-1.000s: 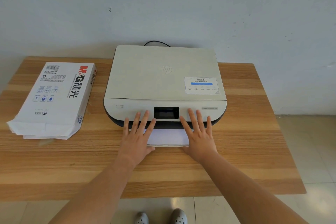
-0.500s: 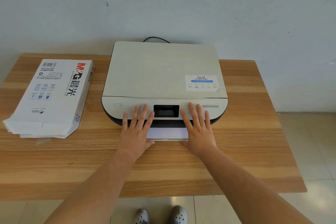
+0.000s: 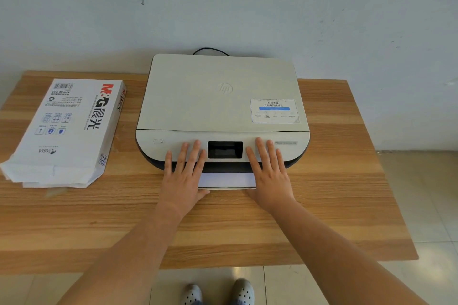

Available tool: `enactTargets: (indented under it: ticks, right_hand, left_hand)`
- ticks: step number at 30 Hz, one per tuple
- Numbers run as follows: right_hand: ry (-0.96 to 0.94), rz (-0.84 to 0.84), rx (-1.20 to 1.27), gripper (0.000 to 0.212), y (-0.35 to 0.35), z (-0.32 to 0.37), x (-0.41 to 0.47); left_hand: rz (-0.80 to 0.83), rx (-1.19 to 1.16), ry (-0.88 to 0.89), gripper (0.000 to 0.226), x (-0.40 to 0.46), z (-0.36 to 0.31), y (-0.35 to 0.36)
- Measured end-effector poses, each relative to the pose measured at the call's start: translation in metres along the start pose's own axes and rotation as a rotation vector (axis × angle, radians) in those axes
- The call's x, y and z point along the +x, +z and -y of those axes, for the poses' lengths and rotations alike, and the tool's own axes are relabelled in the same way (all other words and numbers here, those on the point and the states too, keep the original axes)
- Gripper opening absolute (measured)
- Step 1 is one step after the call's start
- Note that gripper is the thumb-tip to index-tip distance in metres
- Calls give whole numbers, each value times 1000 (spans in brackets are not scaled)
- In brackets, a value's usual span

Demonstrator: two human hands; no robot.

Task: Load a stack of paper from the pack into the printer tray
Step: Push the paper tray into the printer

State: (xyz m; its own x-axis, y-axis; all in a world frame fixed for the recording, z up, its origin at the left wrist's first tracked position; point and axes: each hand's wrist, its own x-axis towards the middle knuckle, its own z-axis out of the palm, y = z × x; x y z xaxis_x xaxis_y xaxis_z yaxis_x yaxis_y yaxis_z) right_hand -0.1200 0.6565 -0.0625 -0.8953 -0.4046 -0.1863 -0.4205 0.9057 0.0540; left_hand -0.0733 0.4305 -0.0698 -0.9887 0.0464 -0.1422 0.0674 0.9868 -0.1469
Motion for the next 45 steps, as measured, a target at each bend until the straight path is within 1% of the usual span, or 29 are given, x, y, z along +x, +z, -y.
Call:
enactTargets:
  ticks: [15, 19, 28, 32, 45]
  right_hand:
    - [18, -42, 5, 108, 7, 0, 3]
    - [26, -67, 2, 107, 10, 1, 4]
    - [43, -131, 15, 104, 18, 3, 7]
    - [48, -164, 22, 103, 21, 3, 9]
    - [59, -230, 15, 93, 32, 4, 14]
  left_hand:
    - [-73, -44, -4, 107, 2, -2, 10]
    - [-97, -46, -1, 104, 3, -3, 14]
    - [-117, -71, -19, 105, 6, -5, 22]
    - [-151, -92, -18, 105, 8, -5, 27]
    - [-230, -117, -22, 99, 13, -7, 38]
